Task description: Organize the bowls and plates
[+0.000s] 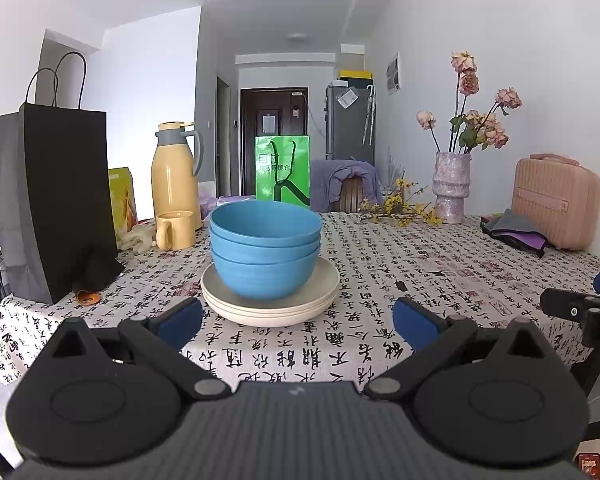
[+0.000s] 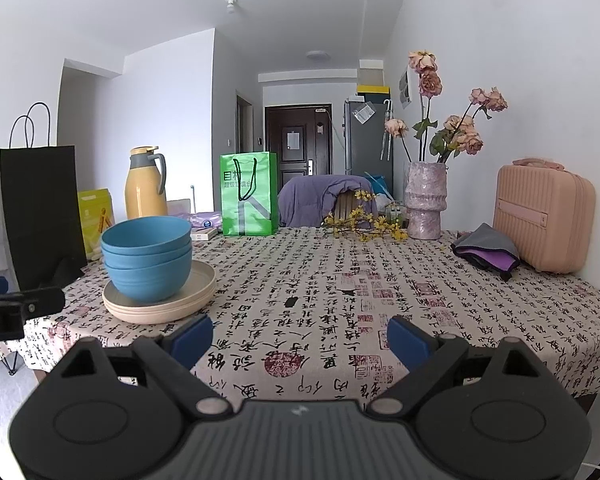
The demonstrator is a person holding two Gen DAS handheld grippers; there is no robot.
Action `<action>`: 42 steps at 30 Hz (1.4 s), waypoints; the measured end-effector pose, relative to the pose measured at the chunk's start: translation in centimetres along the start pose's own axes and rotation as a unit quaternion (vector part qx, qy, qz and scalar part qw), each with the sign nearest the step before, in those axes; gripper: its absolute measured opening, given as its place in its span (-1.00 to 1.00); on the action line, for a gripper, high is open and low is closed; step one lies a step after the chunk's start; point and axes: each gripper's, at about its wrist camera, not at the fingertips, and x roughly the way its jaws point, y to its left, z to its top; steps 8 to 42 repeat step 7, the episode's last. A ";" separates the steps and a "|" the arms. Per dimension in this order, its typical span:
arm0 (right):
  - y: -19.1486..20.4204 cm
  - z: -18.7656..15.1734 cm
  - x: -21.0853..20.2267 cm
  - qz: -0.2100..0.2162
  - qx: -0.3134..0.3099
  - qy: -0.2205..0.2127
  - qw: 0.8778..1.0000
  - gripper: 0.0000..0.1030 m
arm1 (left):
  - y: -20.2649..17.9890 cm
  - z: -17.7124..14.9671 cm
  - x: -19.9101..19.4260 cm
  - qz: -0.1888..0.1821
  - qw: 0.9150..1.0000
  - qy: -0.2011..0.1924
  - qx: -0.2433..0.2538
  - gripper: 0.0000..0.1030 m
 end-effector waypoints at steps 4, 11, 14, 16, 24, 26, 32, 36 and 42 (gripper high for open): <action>0.0 0.0 0.0 0.000 -0.001 -0.001 1.000 0.83 | -0.1 0.0 0.0 -0.001 1.000 0.000 0.001 1.00; 0.1 0.0 0.0 -0.001 -0.002 -0.003 1.000 0.83 | -0.1 0.0 0.0 -0.001 1.000 -0.003 0.003 1.00; 0.1 0.0 0.0 -0.001 -0.002 -0.003 1.000 0.83 | -0.1 0.0 0.0 -0.001 1.000 -0.003 0.003 1.00; 0.1 0.0 0.0 -0.001 -0.002 -0.003 1.000 0.83 | -0.1 0.0 0.0 -0.001 1.000 -0.003 0.003 1.00; 0.1 0.0 0.0 -0.001 -0.002 -0.003 1.000 0.83 | -0.1 0.0 0.0 -0.001 1.000 -0.003 0.003 1.00; 0.1 0.0 0.0 -0.001 -0.002 -0.003 1.000 0.83 | -0.1 0.0 0.0 -0.001 1.000 -0.003 0.003 1.00; 0.1 0.0 0.0 -0.001 -0.002 -0.003 1.000 0.83 | -0.1 0.0 0.0 -0.001 1.000 -0.003 0.003 1.00; 0.1 0.0 0.0 -0.001 -0.002 -0.003 1.000 0.83 | -0.1 0.0 0.0 -0.001 1.000 -0.003 0.003 1.00; 0.1 0.0 0.0 -0.001 -0.002 -0.003 1.000 0.83 | -0.1 0.0 0.0 -0.001 1.000 -0.003 0.003 1.00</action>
